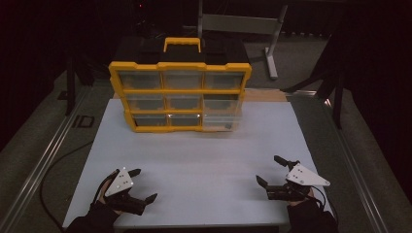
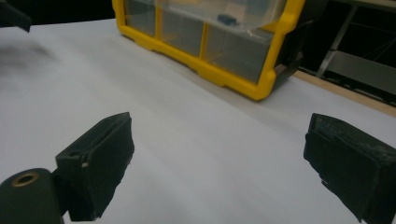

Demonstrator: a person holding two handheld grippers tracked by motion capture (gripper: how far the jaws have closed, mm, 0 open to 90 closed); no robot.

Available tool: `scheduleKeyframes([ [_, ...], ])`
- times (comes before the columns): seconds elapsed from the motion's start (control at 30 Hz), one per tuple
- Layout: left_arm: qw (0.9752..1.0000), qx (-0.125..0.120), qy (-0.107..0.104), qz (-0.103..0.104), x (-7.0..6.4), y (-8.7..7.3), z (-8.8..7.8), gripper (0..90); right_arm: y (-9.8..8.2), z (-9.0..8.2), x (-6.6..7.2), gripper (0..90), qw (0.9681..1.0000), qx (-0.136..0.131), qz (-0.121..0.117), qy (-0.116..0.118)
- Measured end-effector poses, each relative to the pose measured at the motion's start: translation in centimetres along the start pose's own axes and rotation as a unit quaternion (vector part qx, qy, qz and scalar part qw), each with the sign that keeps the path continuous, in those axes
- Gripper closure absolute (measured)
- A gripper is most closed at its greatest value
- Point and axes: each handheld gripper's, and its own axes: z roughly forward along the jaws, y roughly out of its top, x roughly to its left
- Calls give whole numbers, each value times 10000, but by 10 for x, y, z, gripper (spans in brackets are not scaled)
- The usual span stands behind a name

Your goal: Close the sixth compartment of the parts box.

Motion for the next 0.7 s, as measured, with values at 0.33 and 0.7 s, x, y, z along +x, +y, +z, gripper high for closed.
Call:
scheduleKeyframes([
  [0.33,10000,-18,-8,-21,0,0,0,0,41,-6,8,83,9998,-128,-96,-121],
  [0.7,10000,-40,-11,-31,0,0,-1,0,77,4,20,83,9992,-239,-305,14],
])
